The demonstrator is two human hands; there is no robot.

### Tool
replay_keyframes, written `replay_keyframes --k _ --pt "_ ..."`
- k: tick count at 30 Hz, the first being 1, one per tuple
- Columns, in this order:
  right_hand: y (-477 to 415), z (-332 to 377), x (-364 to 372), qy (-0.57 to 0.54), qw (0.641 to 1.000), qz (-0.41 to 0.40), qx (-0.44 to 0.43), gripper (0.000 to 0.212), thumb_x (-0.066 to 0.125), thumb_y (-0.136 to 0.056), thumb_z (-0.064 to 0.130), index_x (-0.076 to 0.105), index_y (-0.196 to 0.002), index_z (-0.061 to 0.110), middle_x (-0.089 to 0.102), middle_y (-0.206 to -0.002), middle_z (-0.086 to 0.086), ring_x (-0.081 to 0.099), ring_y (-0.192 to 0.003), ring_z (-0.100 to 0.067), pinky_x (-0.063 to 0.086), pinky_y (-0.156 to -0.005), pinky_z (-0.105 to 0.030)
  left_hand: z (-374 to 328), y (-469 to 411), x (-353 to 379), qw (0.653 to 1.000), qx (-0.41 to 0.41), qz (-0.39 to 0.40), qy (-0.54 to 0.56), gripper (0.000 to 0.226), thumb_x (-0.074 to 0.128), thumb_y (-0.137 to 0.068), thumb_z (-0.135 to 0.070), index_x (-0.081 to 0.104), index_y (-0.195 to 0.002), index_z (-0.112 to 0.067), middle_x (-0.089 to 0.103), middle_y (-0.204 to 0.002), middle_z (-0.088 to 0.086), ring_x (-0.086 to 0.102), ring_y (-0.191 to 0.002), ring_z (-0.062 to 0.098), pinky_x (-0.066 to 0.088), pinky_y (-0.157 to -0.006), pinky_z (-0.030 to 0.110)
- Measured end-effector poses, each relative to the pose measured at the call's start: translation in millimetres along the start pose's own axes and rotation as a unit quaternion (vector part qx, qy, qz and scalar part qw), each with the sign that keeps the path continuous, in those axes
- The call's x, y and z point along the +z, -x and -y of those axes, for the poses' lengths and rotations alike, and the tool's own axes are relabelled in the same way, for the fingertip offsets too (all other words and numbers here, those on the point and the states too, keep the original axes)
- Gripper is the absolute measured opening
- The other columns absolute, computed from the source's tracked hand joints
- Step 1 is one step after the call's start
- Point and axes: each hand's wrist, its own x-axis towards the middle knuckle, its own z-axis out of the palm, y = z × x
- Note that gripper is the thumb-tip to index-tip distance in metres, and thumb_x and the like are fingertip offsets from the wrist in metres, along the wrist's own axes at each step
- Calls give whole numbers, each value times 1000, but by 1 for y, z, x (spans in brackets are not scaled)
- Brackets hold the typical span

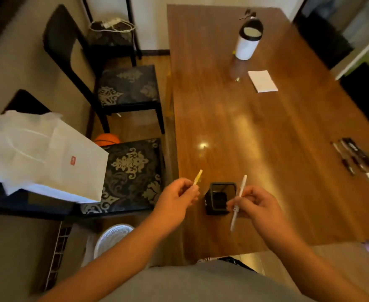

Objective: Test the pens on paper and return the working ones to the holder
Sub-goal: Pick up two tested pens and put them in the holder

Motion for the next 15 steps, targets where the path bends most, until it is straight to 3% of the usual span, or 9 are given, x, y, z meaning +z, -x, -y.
replay_keyframes --k 2,5,10,13,15 --pt "-9 3 -10 21 998 -29 -47 6 66 -90 16 65 -85 12 74 -79 1 70 -73 -9 56 -61 -19 -11 -13 15 997 43 -5 -62 9 60 -93 -30 67 -89 -28 65 -80 -9 57 -70 -3 43 -63 10" --pt "-23 4 -22 82 987 -66 -118 12 68 -89 24 65 -78 21 62 -66 8 55 -58 -3 45 -53 -14 -24 -28 34 993 61 -11 -103 9 65 -91 -28 68 -98 -23 66 -89 -3 59 -78 1 42 -64 7" --pt "-45 -4 -34 105 978 -67 -166 15 71 -87 19 61 -80 29 64 -71 7 56 -60 -2 45 -53 -16 -39 -43 55 987 81 10 -139 12 65 -91 -22 59 -97 -30 60 -86 -9 58 -80 7 51 -75 25" --pt "-57 -18 -36 145 975 -52 -163 16 66 -90 28 60 -75 26 60 -67 6 53 -58 -3 42 -54 -21 -39 -51 63 977 67 25 -203 11 65 -90 -25 57 -96 -30 61 -86 -9 60 -80 7 54 -76 32" --pt "-62 -26 -37 169 971 -41 -164 18 63 -92 32 60 -75 29 59 -66 11 53 -57 -2 39 -52 -17 -37 -54 68 968 52 44 -241 10 65 -90 -26 57 -96 -28 63 -86 -7 62 -80 10 56 -76 37"
